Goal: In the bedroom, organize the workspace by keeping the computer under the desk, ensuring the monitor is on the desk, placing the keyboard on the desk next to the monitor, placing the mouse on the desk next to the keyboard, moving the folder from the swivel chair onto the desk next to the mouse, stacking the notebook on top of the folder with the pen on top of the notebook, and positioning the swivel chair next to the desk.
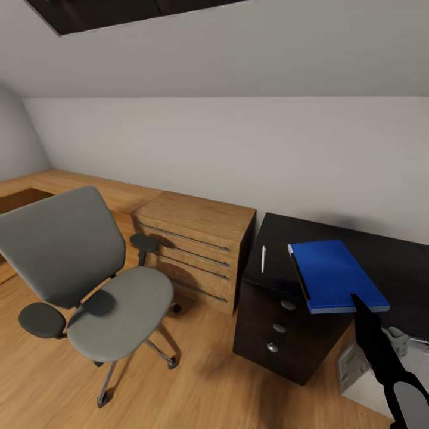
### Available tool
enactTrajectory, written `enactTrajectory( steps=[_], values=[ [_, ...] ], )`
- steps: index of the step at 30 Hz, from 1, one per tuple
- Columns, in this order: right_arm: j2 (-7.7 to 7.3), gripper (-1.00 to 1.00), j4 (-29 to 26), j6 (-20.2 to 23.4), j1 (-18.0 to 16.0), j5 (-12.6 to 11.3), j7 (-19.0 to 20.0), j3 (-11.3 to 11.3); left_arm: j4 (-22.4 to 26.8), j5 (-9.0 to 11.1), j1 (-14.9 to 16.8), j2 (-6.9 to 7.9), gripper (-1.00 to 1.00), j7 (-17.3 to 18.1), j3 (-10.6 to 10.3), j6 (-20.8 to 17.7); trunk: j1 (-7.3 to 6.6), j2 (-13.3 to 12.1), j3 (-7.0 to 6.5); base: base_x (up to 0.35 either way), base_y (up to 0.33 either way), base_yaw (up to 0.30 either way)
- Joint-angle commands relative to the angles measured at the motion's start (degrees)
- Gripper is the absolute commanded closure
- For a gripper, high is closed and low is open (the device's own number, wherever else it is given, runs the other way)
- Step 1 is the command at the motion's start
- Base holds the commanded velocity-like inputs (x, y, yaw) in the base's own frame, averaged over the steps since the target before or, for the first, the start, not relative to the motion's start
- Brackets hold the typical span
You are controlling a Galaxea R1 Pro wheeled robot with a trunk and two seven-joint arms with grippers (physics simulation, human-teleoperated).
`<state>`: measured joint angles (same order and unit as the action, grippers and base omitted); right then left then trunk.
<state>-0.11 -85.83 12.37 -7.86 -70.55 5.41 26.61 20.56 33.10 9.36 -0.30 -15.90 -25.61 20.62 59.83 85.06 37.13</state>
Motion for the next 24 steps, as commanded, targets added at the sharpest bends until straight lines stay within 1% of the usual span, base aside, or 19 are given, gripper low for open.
enactTrajectory(
  steps=[1, 24],
  values=[
    [0.02, 1.00, -0.01, 0.38, -0.05, -0.47, 0.13, 0.11, 0.01, 0.29, 0.04, 0.03, -1.00, -0.45, -0.48, 0.21, 0.00, 0.03, 0.10, 0.000, 0.000, -0.249],
    [0.11, 1.00, 0.05, 0.32, -0.05, -0.47, 0.13, 0.11, -0.08, 0.29, 0.04, 0.03, -1.00, -0.38, -0.49, 0.21, 0.00, 0.03, 1.23, 0.000, 0.000, -0.249]
  ],
)
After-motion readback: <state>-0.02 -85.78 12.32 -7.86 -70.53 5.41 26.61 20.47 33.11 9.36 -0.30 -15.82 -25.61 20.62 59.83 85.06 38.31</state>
